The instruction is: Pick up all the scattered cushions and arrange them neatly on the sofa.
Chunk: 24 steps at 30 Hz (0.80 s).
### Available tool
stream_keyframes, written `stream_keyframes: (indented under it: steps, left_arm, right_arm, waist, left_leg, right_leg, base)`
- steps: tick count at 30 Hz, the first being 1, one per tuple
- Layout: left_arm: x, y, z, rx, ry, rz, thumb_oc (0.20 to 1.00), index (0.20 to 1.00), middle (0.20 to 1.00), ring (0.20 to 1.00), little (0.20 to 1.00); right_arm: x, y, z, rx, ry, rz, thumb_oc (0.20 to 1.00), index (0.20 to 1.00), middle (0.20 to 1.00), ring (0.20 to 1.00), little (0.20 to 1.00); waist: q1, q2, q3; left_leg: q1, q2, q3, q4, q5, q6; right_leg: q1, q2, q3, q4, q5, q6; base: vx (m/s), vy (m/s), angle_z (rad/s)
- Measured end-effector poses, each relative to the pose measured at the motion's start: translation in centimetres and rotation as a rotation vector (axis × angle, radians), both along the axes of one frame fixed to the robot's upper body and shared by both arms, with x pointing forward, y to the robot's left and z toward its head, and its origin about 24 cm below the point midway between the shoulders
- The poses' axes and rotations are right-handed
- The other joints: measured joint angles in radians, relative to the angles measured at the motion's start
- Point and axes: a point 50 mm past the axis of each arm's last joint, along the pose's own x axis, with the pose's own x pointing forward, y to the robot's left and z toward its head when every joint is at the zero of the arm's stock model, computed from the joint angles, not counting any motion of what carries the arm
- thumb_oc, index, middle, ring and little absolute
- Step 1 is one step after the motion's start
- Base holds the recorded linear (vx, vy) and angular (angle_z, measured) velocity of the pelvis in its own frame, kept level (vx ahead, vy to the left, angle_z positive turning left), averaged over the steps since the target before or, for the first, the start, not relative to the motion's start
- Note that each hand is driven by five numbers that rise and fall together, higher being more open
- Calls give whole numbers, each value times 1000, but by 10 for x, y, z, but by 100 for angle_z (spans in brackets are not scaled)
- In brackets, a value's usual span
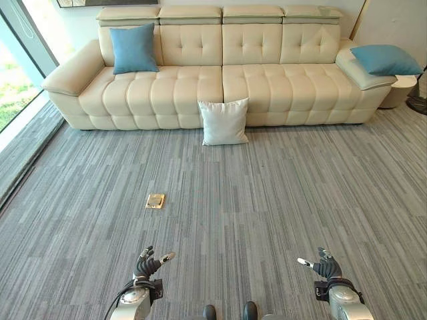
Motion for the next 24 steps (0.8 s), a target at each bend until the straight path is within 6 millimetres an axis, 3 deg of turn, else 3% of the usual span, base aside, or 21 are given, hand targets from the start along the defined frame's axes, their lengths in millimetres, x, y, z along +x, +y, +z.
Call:
stream_keyframes:
  steps: [24]
  left_arm:
    - [-11,1,-5,6,39,15,1000,1000,1000,1000,1000]
  right_arm:
    - [-10,-3,-4,-14,26,-27,1000,1000,1000,1000,1000]
  waist:
    - [0,-13,-17]
  left_leg:
    - [9,0,-4,0,1,0]
  right_leg:
    - [11,0,-3,0,5,-5]
  base:
    - [0,0,0]
